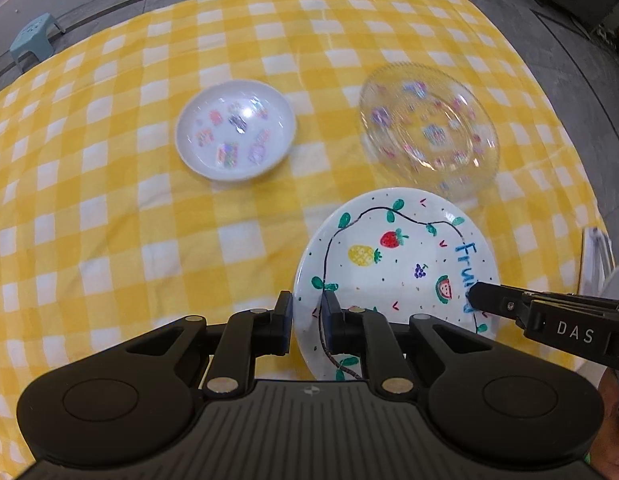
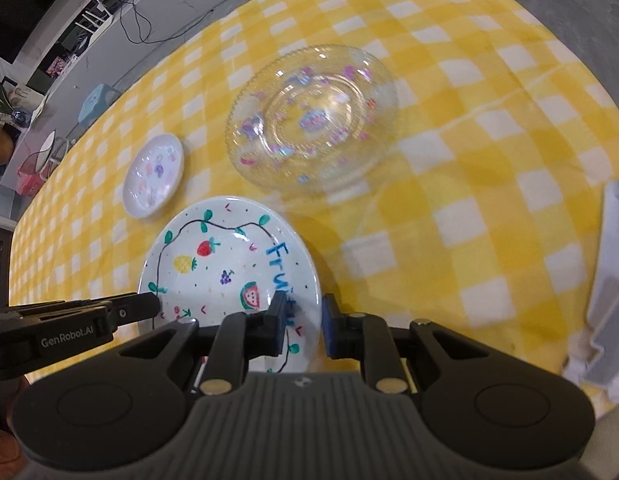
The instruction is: Organize plates and bowls
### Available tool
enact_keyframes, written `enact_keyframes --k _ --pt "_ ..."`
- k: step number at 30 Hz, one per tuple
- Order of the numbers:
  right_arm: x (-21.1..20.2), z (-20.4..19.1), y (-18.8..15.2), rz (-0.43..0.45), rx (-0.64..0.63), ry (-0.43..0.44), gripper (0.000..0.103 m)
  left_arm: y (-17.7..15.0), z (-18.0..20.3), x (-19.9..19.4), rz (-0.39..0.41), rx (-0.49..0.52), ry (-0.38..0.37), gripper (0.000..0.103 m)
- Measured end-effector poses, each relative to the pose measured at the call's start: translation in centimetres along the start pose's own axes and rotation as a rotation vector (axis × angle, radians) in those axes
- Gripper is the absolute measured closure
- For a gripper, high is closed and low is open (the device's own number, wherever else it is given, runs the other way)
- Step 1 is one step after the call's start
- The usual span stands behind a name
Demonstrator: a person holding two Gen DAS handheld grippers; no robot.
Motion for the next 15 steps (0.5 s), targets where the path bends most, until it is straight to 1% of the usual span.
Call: enact_keyframes --k 9,12,15 --pt "0.1 2.5 -3.8 -0.030 0.036 -0.006 0.086 -2.7 2.5 0.9 -0.032 0.064 0.042 0.087" --pt "0.3 2.9 -4.6 -0.045 0.040 -0.010 0.086 -3.4 2.8 1.1 -0.041 0.079 0.054 0.087" --pt "0.5 2.9 -5.4 -0.055 0.031 -0.024 0.086 -4.1 3.1 1.4 -0.050 0.106 0.086 0.087"
Point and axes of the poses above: each gripper's, at about its wrist camera, not at the fingertips, and x roughly the way its jaws point, z to its right, y to its top, the point moved 9 cm from there along x, roughly the way its jaws point, and after that the axes turned 14 degrees about -z, right-handed, at the moved point
